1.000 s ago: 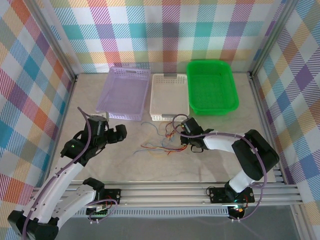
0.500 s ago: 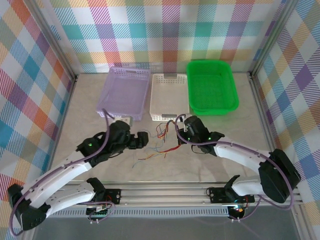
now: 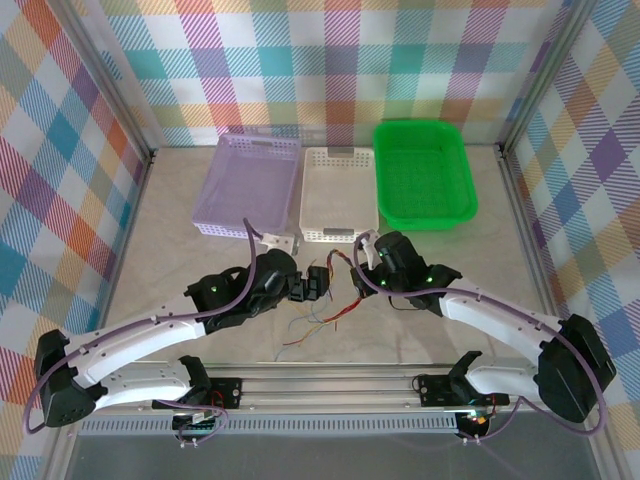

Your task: Untangle the cables

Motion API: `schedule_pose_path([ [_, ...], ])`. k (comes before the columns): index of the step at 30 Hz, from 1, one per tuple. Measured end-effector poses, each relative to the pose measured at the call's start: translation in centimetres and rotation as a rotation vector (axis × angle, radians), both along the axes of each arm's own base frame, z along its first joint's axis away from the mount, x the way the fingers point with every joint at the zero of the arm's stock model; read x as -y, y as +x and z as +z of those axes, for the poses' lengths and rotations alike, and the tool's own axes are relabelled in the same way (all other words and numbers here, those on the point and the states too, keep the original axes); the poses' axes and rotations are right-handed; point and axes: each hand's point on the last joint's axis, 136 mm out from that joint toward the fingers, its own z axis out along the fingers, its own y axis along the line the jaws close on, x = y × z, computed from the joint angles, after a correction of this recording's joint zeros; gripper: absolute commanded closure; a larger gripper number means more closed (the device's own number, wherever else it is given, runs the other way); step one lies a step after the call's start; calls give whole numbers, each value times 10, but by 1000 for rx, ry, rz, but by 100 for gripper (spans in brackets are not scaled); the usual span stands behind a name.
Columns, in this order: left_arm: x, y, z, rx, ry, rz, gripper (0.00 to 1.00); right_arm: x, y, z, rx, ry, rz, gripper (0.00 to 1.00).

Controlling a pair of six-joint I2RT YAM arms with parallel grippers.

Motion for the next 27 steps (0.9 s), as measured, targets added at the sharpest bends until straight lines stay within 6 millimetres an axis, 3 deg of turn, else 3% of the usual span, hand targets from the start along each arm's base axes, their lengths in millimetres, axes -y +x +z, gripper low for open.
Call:
schedule_pose_path([
  [7,29,7,-20,-35,59,-23,1,-2,-6,4,3,4,31,100],
  [11,34,9,-27,-40,70,-24,9,-1,-8,9,7,14,37,100],
  [19,40,11,-20,-22,36,-30,26,-2,-8,21,28,33,39,100],
  [27,52,11,-16,-21,-10,-59,64,-4,-10,24,22,43,50,100],
])
